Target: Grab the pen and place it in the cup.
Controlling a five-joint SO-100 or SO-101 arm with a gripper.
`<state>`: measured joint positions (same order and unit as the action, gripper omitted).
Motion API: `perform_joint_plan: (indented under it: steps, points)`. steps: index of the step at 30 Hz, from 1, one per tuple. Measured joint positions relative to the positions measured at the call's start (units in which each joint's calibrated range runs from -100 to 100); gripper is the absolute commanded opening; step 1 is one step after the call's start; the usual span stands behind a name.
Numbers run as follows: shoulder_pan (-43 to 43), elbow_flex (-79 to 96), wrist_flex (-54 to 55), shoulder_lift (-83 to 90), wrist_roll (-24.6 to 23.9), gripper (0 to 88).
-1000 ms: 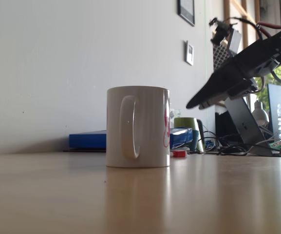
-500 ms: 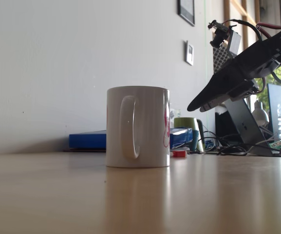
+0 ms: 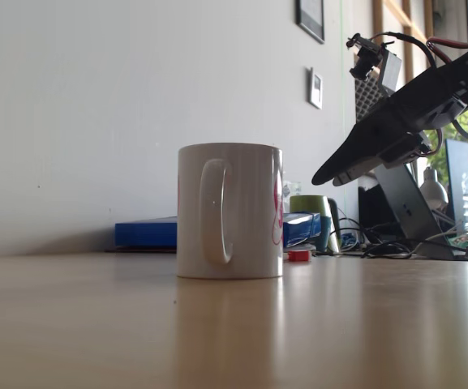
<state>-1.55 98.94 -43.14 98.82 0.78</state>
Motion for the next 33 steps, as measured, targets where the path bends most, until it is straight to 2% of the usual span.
perform_joint_plan:
  steps: [25,31,33]
  points:
    - [0.00,0.00,0.00,0.00,0.00,25.2]
    - [0.00,0.00,-0.34,0.00,0.00,36.6]
    - [0.00,0.00,-0.68,0.00,0.00,37.8]
